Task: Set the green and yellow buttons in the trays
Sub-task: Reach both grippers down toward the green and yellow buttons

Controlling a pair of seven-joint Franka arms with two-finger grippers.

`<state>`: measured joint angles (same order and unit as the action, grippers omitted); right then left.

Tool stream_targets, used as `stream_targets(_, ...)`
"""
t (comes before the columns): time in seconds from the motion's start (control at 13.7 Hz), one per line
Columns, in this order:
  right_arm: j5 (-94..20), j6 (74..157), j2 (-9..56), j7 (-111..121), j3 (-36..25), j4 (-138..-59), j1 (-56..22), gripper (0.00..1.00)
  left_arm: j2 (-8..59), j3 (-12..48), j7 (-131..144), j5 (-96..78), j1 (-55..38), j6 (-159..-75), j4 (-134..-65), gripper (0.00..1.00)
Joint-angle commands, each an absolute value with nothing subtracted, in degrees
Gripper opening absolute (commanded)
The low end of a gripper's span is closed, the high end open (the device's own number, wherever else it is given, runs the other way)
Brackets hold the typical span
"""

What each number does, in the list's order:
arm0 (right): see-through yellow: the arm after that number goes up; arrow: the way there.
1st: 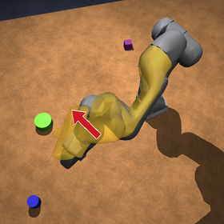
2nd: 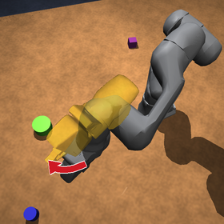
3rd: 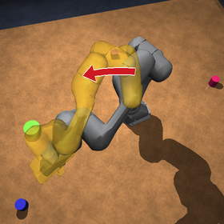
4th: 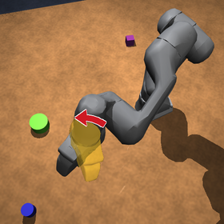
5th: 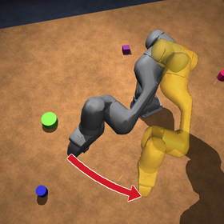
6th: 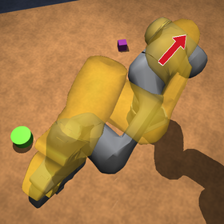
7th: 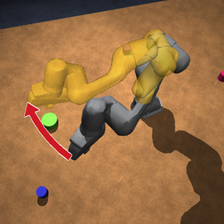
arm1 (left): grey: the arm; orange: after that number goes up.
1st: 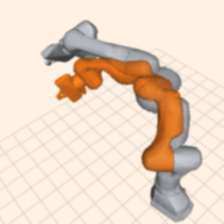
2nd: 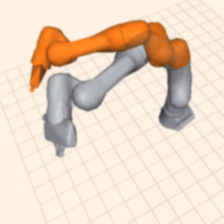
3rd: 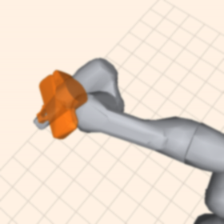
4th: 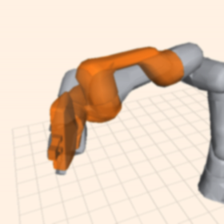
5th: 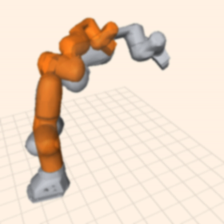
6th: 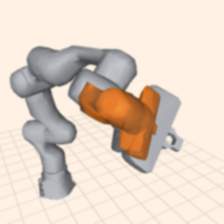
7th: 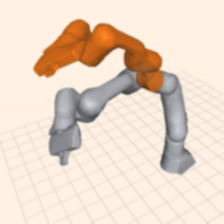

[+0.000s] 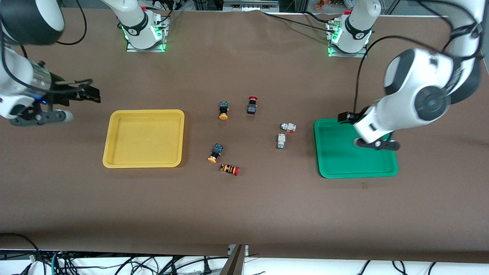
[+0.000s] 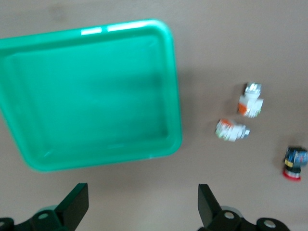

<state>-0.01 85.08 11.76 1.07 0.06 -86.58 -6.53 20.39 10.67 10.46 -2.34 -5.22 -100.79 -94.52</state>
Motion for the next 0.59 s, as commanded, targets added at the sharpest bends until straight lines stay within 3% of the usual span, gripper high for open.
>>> stream_targets(0.0,-1.6,88.2,16.0,0.2,0.2,-86.2,-10.7,1.00,26.5,10.3,18.2,-3.1,-11.1,-106.8,-91.6,1.00)
stream_targets(0.51,-5.3,101.1,26.8,-25.5,0.2,-89.0,-27.7,1.00,39.5,10.2,23.3,-2.6,-21.2,-122.4,-92.3,1.00)
